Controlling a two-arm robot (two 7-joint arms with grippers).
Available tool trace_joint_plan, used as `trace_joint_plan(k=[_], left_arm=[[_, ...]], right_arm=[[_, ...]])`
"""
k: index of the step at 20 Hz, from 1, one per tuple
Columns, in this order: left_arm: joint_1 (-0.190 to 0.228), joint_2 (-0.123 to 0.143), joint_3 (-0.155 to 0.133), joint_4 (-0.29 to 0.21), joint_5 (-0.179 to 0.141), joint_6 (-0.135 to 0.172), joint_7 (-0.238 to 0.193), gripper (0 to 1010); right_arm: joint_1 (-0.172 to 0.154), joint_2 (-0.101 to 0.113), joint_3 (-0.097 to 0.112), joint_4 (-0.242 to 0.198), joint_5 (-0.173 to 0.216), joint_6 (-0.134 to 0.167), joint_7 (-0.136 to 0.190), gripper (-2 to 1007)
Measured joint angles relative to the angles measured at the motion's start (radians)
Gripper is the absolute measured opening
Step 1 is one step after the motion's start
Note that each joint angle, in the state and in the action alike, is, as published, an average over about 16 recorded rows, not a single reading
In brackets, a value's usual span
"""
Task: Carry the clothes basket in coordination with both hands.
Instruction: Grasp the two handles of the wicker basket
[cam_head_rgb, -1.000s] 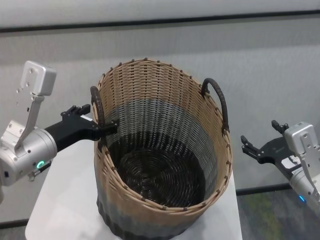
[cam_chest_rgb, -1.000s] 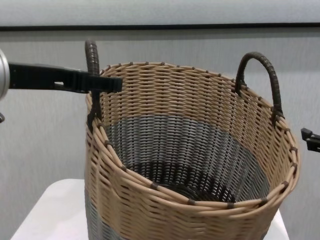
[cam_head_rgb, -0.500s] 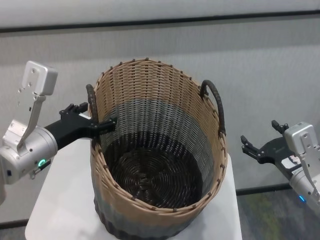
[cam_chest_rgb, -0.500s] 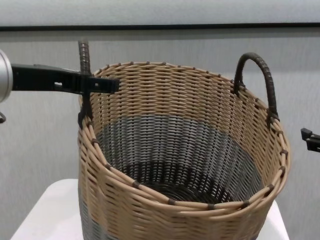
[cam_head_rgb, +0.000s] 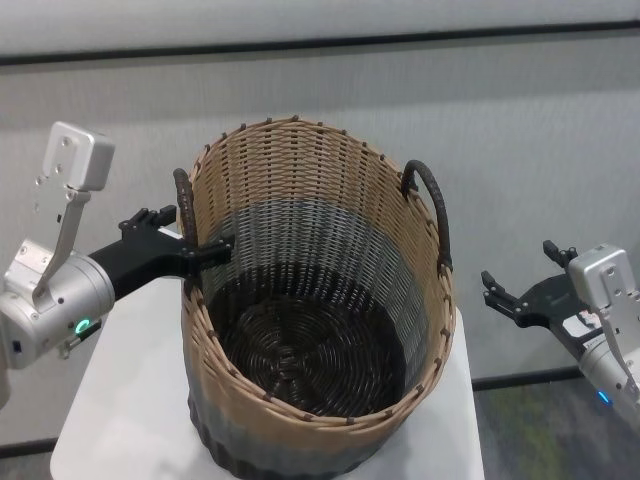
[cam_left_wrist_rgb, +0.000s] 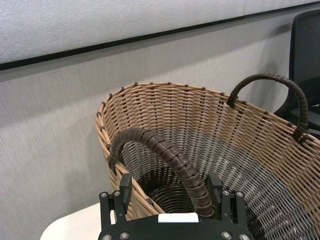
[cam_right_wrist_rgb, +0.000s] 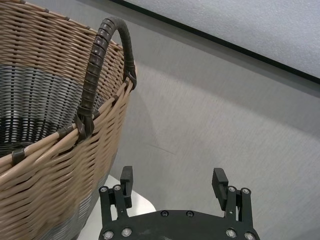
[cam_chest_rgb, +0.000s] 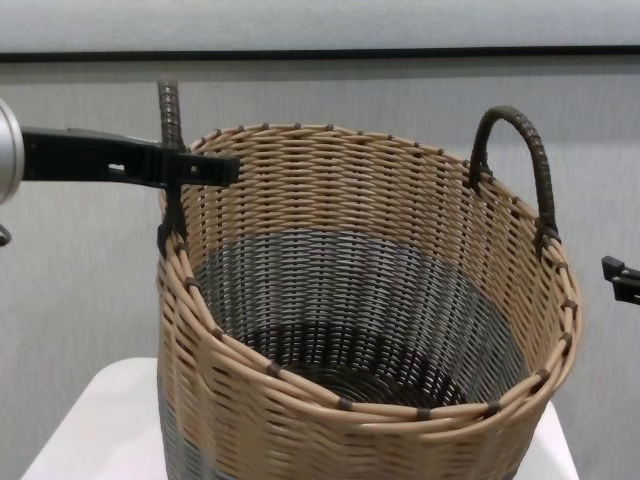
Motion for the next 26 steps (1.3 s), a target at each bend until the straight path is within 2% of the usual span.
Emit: trace_joint_plan(k=[13,20,26], left_arm=[[0.002,0.003,-0.001,-0.005,-0.006,0.002,-0.003,1002],[0.003,0.004,-0.001,-0.006,-0.007,0.003,-0.004,1002],[0.003,0.004,-0.001,-0.006,-0.008,0.004,-0.004,1002]], right_arm=[[0.004,-0.003,0.005,0.007,-0.003,0.001,-0.006,1001],[0.018,-0.012,0.029,0.028,-0.026,-0.005,-0.035,1001],[0.033,-0.021,0.059,0.041,-0.068,-0.045,-0.069,1001]])
